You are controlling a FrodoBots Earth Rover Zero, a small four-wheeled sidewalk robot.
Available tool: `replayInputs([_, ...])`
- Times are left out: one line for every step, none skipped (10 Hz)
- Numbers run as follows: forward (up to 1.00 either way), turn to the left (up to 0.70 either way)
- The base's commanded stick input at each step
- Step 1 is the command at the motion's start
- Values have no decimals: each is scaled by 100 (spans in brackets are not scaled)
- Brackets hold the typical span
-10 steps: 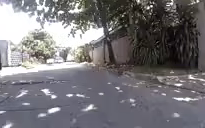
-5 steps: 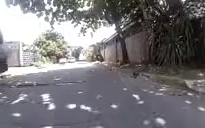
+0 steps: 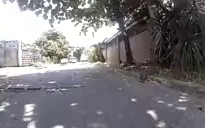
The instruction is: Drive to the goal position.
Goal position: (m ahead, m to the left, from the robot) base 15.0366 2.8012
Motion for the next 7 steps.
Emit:
replayInputs([100,0])
replayInputs([100,0])
replayInputs([100,0])
replayInputs([100,0])
replayInputs([100,0])
replayInputs([100,0])
replayInputs([100,0])
